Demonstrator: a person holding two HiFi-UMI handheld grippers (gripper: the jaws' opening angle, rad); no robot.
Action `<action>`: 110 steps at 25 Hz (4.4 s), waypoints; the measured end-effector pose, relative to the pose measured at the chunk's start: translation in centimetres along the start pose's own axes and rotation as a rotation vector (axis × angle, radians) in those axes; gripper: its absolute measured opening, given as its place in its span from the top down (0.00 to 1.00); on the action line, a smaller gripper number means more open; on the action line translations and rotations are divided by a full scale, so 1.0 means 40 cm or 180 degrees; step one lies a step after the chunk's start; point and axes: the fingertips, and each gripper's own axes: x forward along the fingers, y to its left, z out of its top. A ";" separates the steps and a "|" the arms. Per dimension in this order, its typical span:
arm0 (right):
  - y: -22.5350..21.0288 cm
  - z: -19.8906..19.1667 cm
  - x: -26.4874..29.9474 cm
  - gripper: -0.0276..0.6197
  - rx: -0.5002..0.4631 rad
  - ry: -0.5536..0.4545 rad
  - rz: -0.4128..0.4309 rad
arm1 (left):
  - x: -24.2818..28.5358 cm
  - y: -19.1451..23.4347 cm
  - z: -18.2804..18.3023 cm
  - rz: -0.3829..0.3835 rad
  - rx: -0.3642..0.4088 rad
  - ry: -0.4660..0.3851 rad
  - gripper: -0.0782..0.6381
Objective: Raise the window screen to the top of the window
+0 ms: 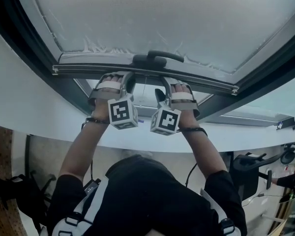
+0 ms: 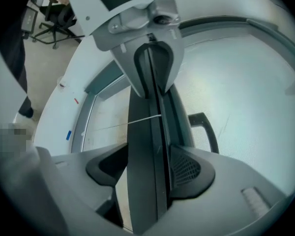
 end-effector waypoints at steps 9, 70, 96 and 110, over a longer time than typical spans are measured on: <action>-0.003 -0.011 0.010 0.60 0.0053 0.0064 -0.0061 | 0.005 0.013 -0.001 0.0230 -0.0058 -0.0031 0.73; -0.022 -0.061 -0.017 0.58 0.0174 -0.0097 -0.0100 | -0.001 0.004 0.070 0.0060 0.0162 -0.0295 0.75; -0.029 -0.307 -0.048 0.54 0.0316 0.0299 -0.0404 | -0.028 0.027 -0.089 0.0154 -0.0086 0.0148 0.71; -0.044 -0.412 -0.072 0.56 0.0350 0.0491 -0.0500 | -0.053 0.058 -0.184 0.0345 -0.0199 0.0279 0.71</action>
